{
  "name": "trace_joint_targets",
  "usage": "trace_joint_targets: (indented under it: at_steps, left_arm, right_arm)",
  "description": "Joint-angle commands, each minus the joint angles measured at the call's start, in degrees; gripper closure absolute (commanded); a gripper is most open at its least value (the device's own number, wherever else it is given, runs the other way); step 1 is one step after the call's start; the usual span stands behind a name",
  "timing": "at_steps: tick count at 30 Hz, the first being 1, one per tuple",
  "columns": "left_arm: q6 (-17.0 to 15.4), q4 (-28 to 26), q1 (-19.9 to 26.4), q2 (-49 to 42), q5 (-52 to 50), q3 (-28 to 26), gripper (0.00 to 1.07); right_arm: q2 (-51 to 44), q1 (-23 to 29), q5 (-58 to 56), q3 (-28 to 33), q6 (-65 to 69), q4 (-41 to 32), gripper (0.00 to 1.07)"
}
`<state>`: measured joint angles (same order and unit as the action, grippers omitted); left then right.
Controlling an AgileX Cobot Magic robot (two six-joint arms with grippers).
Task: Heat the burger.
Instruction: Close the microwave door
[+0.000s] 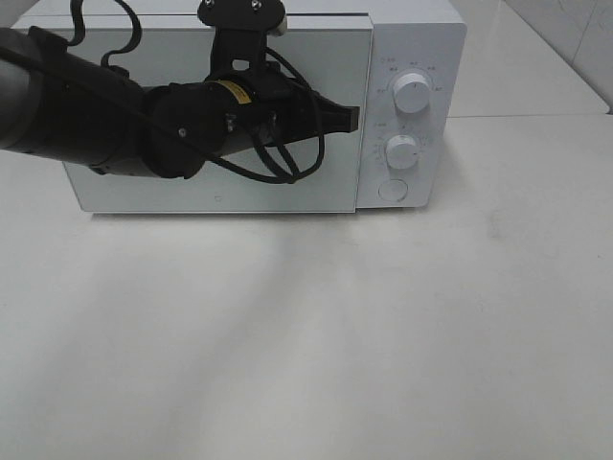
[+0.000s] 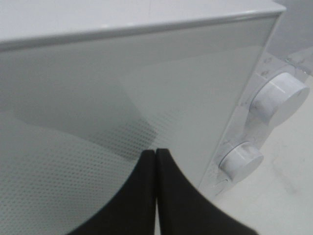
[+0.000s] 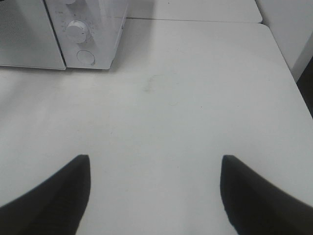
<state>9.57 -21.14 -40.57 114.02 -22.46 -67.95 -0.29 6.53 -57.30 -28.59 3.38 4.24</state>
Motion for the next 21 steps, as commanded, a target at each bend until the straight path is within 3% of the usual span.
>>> trace_joint_targets:
  at_steps: [1,15,21]
  left_arm:
    - [2.52,-3.38,1.32,0.92,-5.16,-3.38,1.07]
    - [3.32,-1.43,2.46,0.74,-2.29,-4.18,1.07]
    - [3.32,-1.43,1.2,-3.21,9.45,-3.44,1.07]
  right_arm:
    - [-1.6,-0.4,0.23,0.06,-0.23,0.0,0.35]
    - [-1.6,-0.4,0.23,0.06,-0.23,0.0,0.35]
    - [-1.6,-0.4,0.23,0.06,-0.23,0.0,0.35]
